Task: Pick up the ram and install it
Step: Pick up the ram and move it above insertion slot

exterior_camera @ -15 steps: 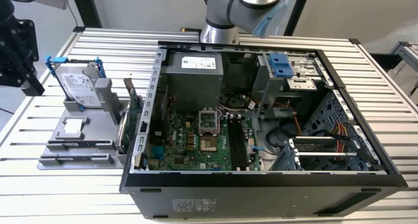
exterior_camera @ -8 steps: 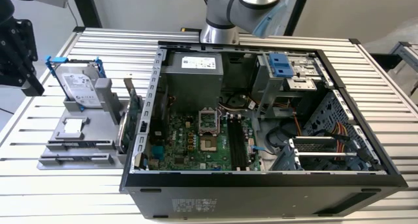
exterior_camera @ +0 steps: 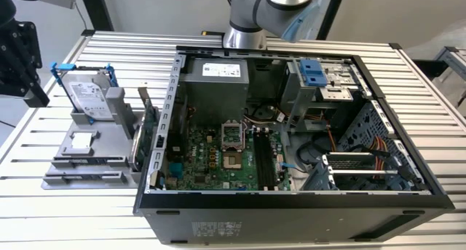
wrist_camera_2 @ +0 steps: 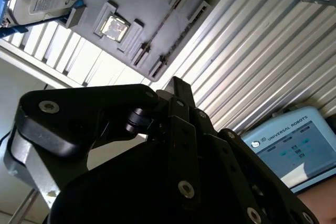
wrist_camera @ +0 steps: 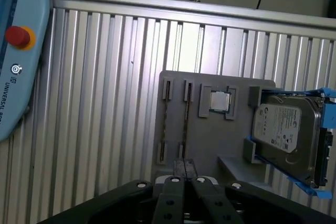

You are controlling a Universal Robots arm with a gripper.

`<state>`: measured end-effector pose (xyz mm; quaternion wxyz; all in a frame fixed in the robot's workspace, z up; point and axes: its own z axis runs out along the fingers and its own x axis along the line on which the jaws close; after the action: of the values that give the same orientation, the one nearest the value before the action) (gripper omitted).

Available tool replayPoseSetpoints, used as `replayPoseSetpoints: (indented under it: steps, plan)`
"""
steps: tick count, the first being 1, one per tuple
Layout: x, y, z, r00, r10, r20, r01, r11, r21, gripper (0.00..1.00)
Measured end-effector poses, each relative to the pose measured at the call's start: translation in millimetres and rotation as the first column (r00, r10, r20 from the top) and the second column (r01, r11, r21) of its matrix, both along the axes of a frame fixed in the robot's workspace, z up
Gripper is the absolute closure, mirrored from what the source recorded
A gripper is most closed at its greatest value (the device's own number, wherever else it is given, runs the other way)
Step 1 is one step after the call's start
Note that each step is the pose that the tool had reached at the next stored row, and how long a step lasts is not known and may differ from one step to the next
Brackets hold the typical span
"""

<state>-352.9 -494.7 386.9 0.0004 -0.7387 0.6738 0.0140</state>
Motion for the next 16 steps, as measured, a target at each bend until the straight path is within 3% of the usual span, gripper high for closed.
replayPoseSetpoints:
  steps: [5, 6, 16]
  plan:
    - [0.0, 0.0, 0.0, 1.0, 0.0, 0.0001, 0.0, 1.0, 0.0, 1.0]
    - [0.0, 0.0, 0.0, 1.0, 0.0, 0.0, 0.0, 1.0, 0.0, 0.0]
    - [0.0, 0.0, -0.9, 1.0, -0.001, 0.0001, 0.001, 1.0, 0.0001, 0.0]
